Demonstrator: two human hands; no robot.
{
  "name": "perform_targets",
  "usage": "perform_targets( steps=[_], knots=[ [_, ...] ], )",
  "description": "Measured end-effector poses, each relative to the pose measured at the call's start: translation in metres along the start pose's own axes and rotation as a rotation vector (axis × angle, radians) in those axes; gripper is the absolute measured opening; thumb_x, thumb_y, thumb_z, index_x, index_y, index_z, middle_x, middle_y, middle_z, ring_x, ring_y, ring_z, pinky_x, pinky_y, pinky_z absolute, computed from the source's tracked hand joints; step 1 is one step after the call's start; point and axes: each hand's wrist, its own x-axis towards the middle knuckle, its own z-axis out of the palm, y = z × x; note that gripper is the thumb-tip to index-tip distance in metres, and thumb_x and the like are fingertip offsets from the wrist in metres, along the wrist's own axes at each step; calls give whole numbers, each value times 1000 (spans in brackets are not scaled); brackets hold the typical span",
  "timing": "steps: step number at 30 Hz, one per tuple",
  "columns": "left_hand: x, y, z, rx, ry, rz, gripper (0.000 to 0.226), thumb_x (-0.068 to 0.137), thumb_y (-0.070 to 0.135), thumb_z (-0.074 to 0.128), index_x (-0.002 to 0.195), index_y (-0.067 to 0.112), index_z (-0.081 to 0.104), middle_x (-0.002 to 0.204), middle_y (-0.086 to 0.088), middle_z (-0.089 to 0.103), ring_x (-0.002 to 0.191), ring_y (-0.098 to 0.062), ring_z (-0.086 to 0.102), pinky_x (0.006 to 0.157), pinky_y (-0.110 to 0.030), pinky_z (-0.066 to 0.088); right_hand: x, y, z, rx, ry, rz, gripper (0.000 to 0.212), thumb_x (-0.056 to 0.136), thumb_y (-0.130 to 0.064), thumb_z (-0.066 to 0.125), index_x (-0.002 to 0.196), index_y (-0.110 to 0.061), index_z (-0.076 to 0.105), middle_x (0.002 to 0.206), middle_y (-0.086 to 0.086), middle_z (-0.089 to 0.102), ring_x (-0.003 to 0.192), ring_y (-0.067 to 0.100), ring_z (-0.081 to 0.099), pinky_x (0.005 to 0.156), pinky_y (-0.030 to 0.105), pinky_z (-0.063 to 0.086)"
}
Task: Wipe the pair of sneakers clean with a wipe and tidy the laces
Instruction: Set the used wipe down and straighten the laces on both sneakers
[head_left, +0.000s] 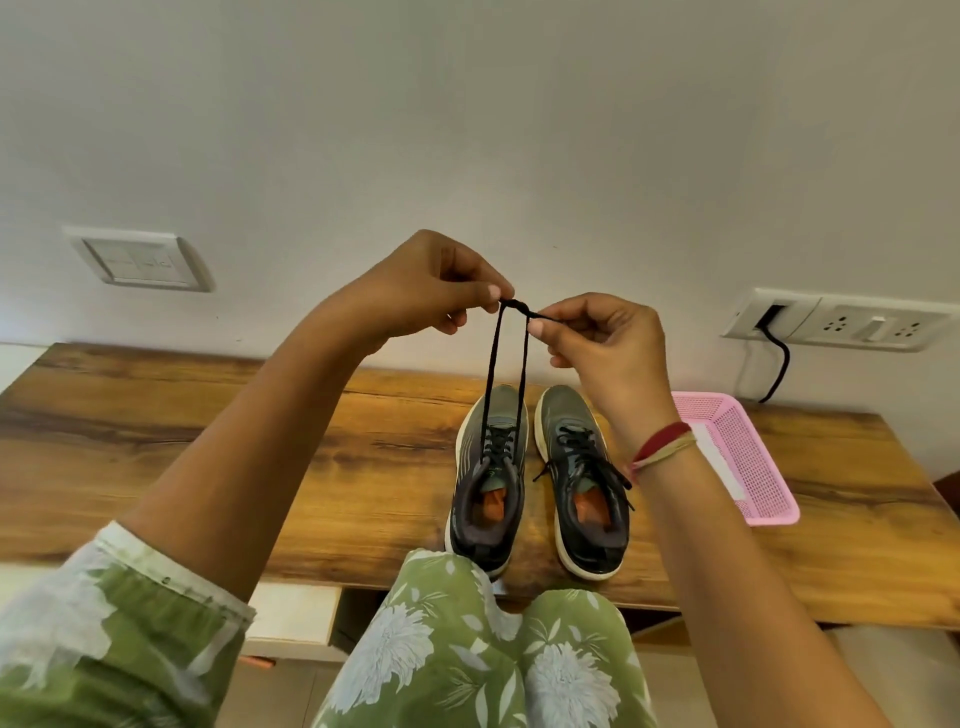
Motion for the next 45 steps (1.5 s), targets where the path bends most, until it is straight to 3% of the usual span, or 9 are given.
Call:
perform_targets(
  steps=[14,19,22,27,30,33,38,41,45],
  knots=[
    [-19,-106,-5,-239,598,-218,13,86,15,65,97,19,72,75,2,66,55,-5,46,49,-14,39,8,58,-46,-131,114,203,6,84,-14,67,80,-19,66,78,-4,63,63,7,58,54,13,50],
    [-43,-170,-22,-215,728,-339,15,86,18,65,100,16,71,67,3,59,51,-7,42,49,-17,35,0,96,-75,-118,209,337,5,86,-14,65,82,-18,65,79,-4,62,70,9,56,65,25,52],
    [-56,-207,-33,-209,805,-426,22,87,17,64,106,8,70,67,-3,55,49,-8,36,51,-22,30,0,119,-108,-32,318,422,11,87,-12,63,77,-16,62,77,2,60,67,12,54,58,19,50],
    [-69,-240,-24,-125,717,-469,16,86,19,67,101,19,72,101,-21,68,72,-22,56,67,-34,44,-2,151,-139,-26,391,533,12,87,-10,64,76,-13,59,75,3,55,59,10,49,48,11,46],
    [-75,-256,-23,-90,728,-498,17,84,22,68,100,21,72,103,-24,67,91,-45,58,73,-37,40,-5,161,-149,-75,447,537,16,88,-11,62,74,-16,57,77,1,55,56,8,52,45,8,44],
    [-85,-272,-26,-41,706,-565,18,85,19,67,102,16,72,102,-26,66,103,-48,55,72,-34,38,-7,170,-165,-101,495,565,9,89,-9,60,80,-11,60,75,1,55,48,7,52,40,8,41],
    [-100,-283,-16,13,602,-633,18,88,16,65,104,10,71,101,-25,66,101,-44,57,84,-47,48,-22,189,-169,-222,497,677,7,87,-13,64,81,-11,61,94,10,59,55,10,54,45,11,48],
    [-99,-287,2,48,551,-631,16,89,14,63,102,12,71,93,-19,68,78,-27,58,70,-35,46,-31,193,-158,-298,431,659,13,87,-14,64,97,-6,64,102,12,59,69,18,57,63,25,53],
    [-94,-288,24,41,445,-620,16,91,10,59,104,9,68,81,-9,63,67,-21,55,60,-26,42,-32,190,-142,-296,329,597,12,87,-11,63,97,-5,65,101,11,62,74,17,57,67,28,52]
  ],
)
